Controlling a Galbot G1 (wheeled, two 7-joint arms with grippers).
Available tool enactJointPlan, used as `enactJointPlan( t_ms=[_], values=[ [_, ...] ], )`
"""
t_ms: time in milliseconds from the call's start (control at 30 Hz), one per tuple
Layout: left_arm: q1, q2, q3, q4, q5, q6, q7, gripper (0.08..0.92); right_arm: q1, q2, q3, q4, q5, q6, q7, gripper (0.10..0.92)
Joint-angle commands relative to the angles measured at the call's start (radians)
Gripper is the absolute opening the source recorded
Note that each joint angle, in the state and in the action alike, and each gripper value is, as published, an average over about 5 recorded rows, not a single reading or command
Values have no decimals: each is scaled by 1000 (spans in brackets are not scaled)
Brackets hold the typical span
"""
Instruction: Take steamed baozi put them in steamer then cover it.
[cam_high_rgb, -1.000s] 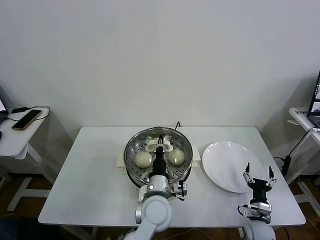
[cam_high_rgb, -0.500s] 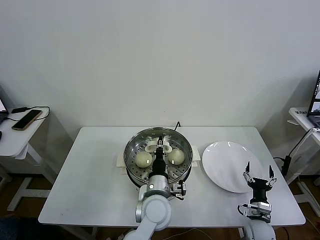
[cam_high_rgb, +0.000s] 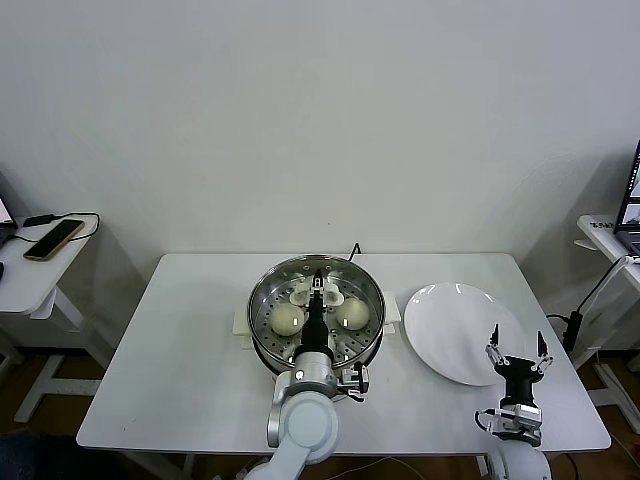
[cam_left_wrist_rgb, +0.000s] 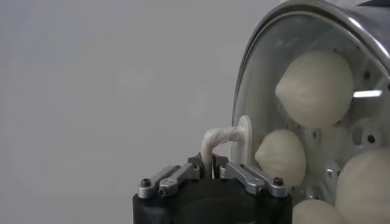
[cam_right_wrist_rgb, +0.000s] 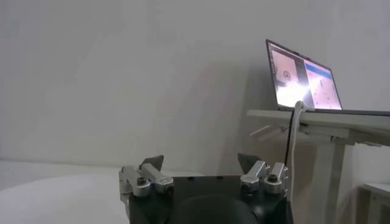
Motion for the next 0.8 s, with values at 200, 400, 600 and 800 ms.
enactJointPlan(
  t_ms=[200, 400, 600, 800],
  values=[
    [48, 91, 22, -174, -125, 8, 13, 554, 0, -1, -1, 4, -7, 0, -1, 823],
    [92, 167, 26, -286, -188, 13, 22, 679, 4, 0, -2, 8, -9, -2, 1, 823],
    [128, 214, 32, -354, -247, 18, 33, 812, 9, 3, -5, 9, -14, -3, 3, 823],
    [124, 226, -31, -419, -431, 18, -13, 822, 6, 5, -5, 6, -20, 0, 3, 823]
  ],
)
